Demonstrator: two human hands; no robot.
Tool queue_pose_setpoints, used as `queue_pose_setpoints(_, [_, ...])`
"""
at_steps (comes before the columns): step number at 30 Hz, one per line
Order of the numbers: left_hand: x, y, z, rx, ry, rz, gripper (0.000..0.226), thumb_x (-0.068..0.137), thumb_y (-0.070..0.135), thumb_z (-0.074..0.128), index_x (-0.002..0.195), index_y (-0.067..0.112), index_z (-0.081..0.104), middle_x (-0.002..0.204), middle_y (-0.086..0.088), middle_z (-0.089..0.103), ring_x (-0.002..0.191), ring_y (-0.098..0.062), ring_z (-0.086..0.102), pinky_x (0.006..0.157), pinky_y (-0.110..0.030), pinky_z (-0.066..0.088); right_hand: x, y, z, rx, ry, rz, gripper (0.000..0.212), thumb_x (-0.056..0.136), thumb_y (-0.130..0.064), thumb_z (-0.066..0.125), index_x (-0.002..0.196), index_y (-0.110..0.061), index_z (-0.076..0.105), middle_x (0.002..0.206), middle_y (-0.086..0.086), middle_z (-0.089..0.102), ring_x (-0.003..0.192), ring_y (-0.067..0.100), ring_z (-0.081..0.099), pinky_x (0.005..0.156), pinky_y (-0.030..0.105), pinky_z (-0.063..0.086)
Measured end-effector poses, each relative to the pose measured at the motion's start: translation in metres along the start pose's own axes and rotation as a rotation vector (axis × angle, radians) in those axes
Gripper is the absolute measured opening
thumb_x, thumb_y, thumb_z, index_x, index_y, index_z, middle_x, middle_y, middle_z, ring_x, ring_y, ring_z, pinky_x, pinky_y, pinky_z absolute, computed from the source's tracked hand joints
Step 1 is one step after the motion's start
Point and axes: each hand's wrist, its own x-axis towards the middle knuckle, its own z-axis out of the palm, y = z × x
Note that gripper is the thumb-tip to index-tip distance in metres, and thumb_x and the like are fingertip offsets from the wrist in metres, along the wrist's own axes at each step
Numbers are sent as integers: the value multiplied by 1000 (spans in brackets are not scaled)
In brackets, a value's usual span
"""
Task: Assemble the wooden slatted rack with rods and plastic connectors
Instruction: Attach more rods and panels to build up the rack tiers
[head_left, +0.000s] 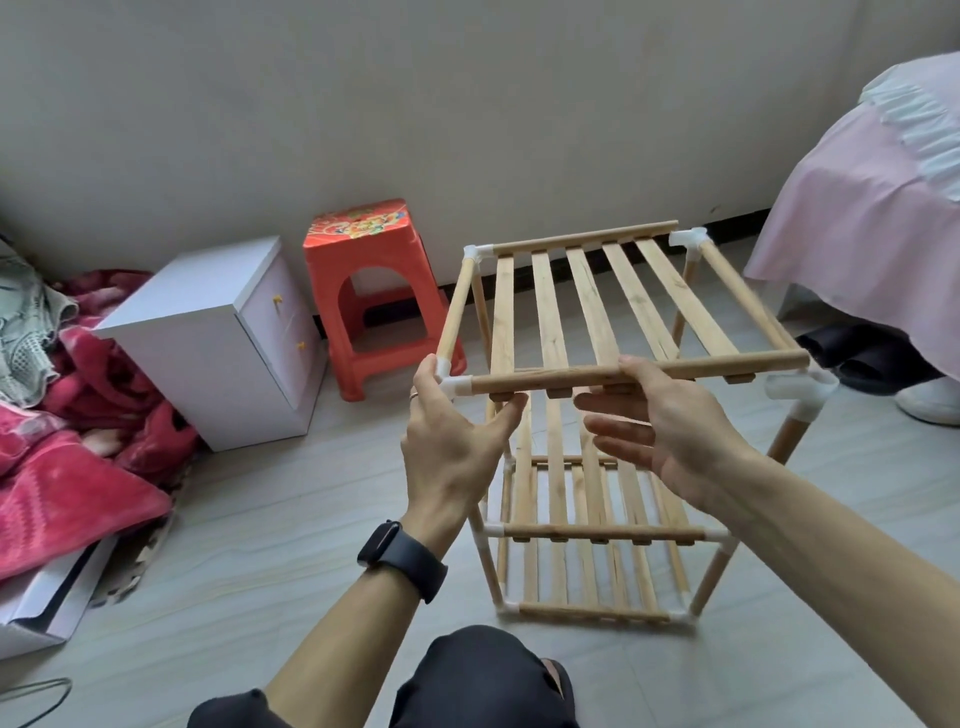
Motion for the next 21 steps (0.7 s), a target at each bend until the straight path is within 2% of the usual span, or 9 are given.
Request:
queue_pose_setpoints(3, [5, -2, -11, -130, -122, -13, 88, 84, 62, 70, 149, 18, 30, 123, 0, 62, 106, -19, 64, 86, -35, 55, -8, -9, -11, -492, -76, -73, 39, 104, -41, 52, 98, -8, 71, 78, 3, 78, 68, 16, 75, 59, 25, 55])
queue_pose_setpoints(5, [19, -1, -21, -296, -218, -121, 75, 88, 68, 57, 142, 19, 38, 114, -1, 69, 94, -16, 70, 82, -33, 54, -11, -8, -15, -809, -47, -299, 33, 100, -39, 59, 84, -13, 71, 65, -3, 74, 58, 8, 71, 56, 20, 52])
queue_pose_setpoints(7, [42, -1, -30, -529, -356, -358, 68, 94, 68, 46, 134, 13, 46, 108, -8, 75, 90, -19, 75, 83, -36, 53, -9, -11, -15, -994, 47, -642, 31, 95, -46, 62, 77, -22, 67, 58, -6, 68, 54, 4, 65, 53, 16, 50])
queue_pose_setpoints(9, [68, 1, -36, -764, -564, -635, 67, 97, 67, 39, 126, 7, 50, 107, -14, 76, 91, -25, 75, 85, -38, 52, -1, -17, -10, -1165, 98, -869, 37, 90, -62, 55, 85, -27, 65, 74, -14, 65, 68, 3, 62, 62, 20, 51])
queue_pose_setpoints(10, [78, 2, -37, -843, -663, -728, 71, 97, 67, 39, 126, 3, 50, 111, -17, 75, 95, -27, 73, 87, -39, 52, 5, -19, -6, -1293, 98, -890, 44, 88, -72, 48, 93, -31, 64, 88, -15, 64, 83, 5, 60, 73, 27, 51])
queue_pose_setpoints(12, [93, 1, -34, -957, -804, -808, 80, 95, 67, 43, 133, -4, 47, 121, -22, 70, 107, -34, 70, 95, -45, 52, 15, -17, 2, -1495, 79, -787, 58, 85, -83, 29, 107, -39, 61, 109, -14, 58, 109, 12, 51, 90, 38, 45])
queue_pose_setpoints(15, [105, 1, -23, -1058, -909, -828, 84, 95, 65, 48, 139, -7, 42, 129, -29, 63, 118, -44, 63, 104, -55, 47, 22, -7, 11, -1594, 40, -672, 57, 89, -81, 19, 121, -45, 48, 117, -20, 62, 126, 15, 42, 99, 45, 36])
queue_pose_setpoints(18, [112, 0, -11, -1157, -962, -847, 87, 93, 66, 52, 144, -4, 38, 134, -29, 60, 122, -45, 61, 108, -60, 43, 24, 0, 17, -1573, 40, -728, 49, 95, -74, 19, 121, -43, 47, 105, -20, 65, 122, 14, 44, 95, 43, 35])
queue_pose_setpoints(21, [112, -1, 1, -1191, -961, -870, 86, 91, 62, 60, 144, -3, 39, 131, -28, 62, 113, -43, 66, 97, -57, 53, 31, 9, 18, -1610, 76, -871, 45, 100, -65, 16, 114, -43, 53, 86, -14, 62, 92, 16, 57, 80, 40, 40])
